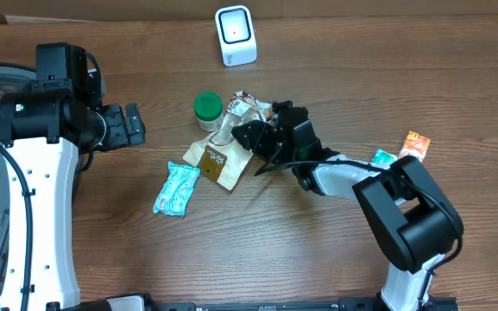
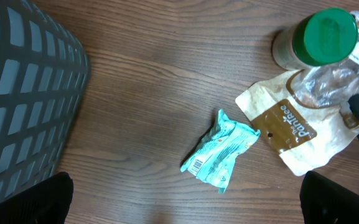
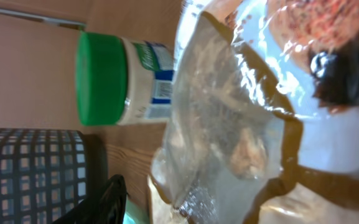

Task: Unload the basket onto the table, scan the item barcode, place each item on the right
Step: 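Lift the snack bag and turn it upright with the right gripper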

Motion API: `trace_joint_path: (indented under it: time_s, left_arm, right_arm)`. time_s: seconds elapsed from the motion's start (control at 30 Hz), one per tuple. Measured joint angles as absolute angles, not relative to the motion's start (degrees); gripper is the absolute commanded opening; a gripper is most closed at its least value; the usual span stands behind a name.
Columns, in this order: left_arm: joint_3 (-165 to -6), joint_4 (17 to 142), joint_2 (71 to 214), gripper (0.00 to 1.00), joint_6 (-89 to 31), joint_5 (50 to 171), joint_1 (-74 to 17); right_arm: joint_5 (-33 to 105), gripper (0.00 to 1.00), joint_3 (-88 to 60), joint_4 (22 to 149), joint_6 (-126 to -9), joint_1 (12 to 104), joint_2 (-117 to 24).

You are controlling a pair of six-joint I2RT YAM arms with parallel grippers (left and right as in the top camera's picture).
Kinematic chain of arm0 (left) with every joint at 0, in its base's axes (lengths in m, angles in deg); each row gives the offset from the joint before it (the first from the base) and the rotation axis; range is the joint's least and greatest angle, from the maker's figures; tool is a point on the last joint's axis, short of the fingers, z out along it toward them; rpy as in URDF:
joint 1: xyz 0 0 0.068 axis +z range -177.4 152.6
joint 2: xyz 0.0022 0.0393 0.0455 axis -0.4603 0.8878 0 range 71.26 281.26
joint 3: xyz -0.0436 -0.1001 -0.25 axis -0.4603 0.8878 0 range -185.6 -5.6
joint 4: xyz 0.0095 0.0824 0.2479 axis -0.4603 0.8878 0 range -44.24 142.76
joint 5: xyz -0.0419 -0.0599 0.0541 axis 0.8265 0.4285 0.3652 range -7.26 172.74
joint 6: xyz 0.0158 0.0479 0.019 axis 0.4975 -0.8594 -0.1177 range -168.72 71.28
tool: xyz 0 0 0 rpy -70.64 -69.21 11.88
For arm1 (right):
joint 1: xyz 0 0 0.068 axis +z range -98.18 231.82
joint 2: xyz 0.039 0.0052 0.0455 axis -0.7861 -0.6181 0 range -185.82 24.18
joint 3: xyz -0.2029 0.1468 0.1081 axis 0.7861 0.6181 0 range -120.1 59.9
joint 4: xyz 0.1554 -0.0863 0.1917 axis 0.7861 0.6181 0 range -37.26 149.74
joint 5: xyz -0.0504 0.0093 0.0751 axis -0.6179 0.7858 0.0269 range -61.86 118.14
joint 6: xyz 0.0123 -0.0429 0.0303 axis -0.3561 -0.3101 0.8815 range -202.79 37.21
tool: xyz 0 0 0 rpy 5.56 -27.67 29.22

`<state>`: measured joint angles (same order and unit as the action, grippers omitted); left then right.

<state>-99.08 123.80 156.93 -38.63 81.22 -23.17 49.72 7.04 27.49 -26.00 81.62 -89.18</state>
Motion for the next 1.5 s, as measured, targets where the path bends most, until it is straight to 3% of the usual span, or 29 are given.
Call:
trace_joint_path:
  time_s: [0.23, 0.33, 0.37, 0.6, 0.77, 0.93, 1.2, 1.33, 1.5]
  left_arm:
    - [-99.1, 123.8, 156.9, 1.00, -38.6, 81.2, -23.2]
    - [-99.1, 123.8, 156.9, 1.00, -38.7, 81.2, -23.2]
    - [-99.1, 123.8, 156.9, 1.00, -38.7, 81.2, -23.2]
    - [-99.1, 123.8, 156.9, 1.00, -38.6, 81.2, -23.2]
    - [-99.1, 123.8, 156.9, 1.00, -38.7, 81.2, -23.2]
    - [-99.1, 123.8, 156.9, 0.99, -38.6, 81.2, -23.2]
    - [-99.1, 123.8, 156.9, 0.99, -38.7, 81.2, -23.2]
    - [-99.1, 123.8, 156.9, 1.00, -38.7, 81.2, -23.2]
    - [-99.1, 123.8, 156.9, 1.00, -38.7, 81.2, -23.2]
  right_arm:
    - [47.8, 0.57, 6.8, 19.3, -24.6, 84.2, -96.2]
    - [47.6, 0.25, 6.4, 19.0, -24.1, 84.5, -96.5]
    - [47.9, 0.19, 6.4, 19.3, -24.3, 84.6, -96.7]
    - [52.0, 0.04, 6.4, 19.4, -24.0, 84.5, -97.0]
    - [57.6, 0.04, 6.4, 21.2, -24.9, 83.6, -96.9]
    - [60.8, 0.04, 6.3, 35.2, -30.6, 81.8, -90.1]
    - [65.2, 0.04, 4.9, 64.0, -53.3, 76.6, -69.7]
    - [67.6, 0.04, 4.5, 72.3, -62.4, 74.3, -62.9]
    - [76.0, 0.04, 4.5, 73.5, -71.0, 70.9, -55.9]
